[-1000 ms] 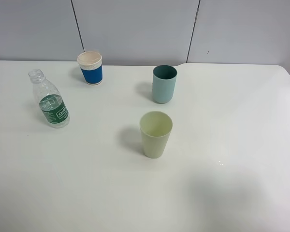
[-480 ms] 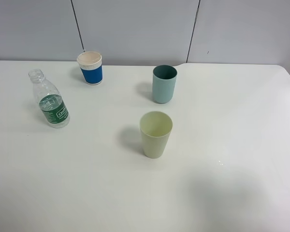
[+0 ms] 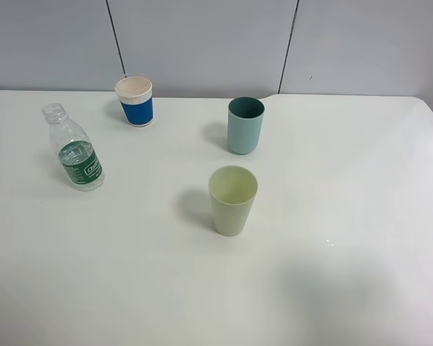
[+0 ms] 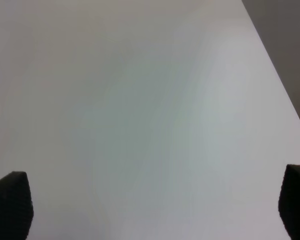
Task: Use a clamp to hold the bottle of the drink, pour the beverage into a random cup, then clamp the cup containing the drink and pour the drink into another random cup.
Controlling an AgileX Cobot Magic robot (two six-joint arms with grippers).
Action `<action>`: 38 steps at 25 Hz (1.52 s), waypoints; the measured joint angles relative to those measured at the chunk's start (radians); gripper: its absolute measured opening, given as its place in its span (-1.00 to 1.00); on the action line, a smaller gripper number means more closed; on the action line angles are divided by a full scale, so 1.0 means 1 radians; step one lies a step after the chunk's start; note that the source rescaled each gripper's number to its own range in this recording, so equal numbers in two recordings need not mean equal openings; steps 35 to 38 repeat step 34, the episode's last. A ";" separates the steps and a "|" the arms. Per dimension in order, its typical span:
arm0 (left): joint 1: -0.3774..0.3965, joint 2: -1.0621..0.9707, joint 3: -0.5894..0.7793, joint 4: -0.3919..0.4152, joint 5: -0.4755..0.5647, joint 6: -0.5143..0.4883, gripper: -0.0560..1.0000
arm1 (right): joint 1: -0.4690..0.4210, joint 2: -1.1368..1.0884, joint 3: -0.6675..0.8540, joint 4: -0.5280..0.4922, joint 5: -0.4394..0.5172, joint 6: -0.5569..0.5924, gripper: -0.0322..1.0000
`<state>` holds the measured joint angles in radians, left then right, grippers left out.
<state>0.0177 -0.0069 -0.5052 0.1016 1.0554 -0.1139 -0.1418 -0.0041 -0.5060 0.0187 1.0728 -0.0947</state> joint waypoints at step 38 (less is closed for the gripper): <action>0.000 0.000 0.000 0.000 0.000 0.000 1.00 | 0.000 0.000 0.000 0.000 0.000 0.001 0.99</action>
